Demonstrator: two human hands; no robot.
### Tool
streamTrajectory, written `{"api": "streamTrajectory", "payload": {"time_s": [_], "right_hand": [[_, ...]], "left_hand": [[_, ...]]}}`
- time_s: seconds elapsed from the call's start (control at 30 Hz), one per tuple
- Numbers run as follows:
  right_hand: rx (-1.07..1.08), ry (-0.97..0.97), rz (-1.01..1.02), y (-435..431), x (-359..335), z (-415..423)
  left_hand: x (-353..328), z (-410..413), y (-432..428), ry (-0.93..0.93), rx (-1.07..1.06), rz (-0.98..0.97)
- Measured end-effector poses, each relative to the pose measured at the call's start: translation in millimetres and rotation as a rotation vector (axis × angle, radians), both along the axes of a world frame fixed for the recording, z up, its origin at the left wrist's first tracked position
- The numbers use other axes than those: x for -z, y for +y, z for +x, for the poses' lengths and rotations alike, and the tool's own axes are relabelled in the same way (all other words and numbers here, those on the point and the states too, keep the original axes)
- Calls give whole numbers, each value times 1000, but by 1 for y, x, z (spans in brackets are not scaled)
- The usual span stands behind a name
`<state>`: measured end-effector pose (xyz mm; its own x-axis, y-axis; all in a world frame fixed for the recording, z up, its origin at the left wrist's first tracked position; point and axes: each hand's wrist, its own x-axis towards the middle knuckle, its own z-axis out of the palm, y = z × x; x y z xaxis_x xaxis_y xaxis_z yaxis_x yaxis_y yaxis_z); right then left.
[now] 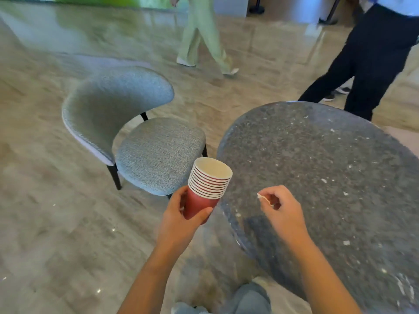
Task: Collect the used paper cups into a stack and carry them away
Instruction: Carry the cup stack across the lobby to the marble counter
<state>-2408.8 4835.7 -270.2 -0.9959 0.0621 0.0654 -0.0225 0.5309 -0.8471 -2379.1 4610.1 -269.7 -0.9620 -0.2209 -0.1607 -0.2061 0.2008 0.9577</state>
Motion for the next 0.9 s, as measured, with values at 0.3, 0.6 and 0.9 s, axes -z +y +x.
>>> {"api": "streamTrajectory", "payload": {"time_s": [0.3,0.6,0.9], "right_hand": [[-243,-1,7,-164,-3,6],[-554,3,-25,-295,3,-15],[-675,14,-75,-422,-2,-83]], "left_hand": [[5,61,-157,22,-287,4],[11,98,-260,25,-607,19],[24,53,-358,40,-790,154]]}}
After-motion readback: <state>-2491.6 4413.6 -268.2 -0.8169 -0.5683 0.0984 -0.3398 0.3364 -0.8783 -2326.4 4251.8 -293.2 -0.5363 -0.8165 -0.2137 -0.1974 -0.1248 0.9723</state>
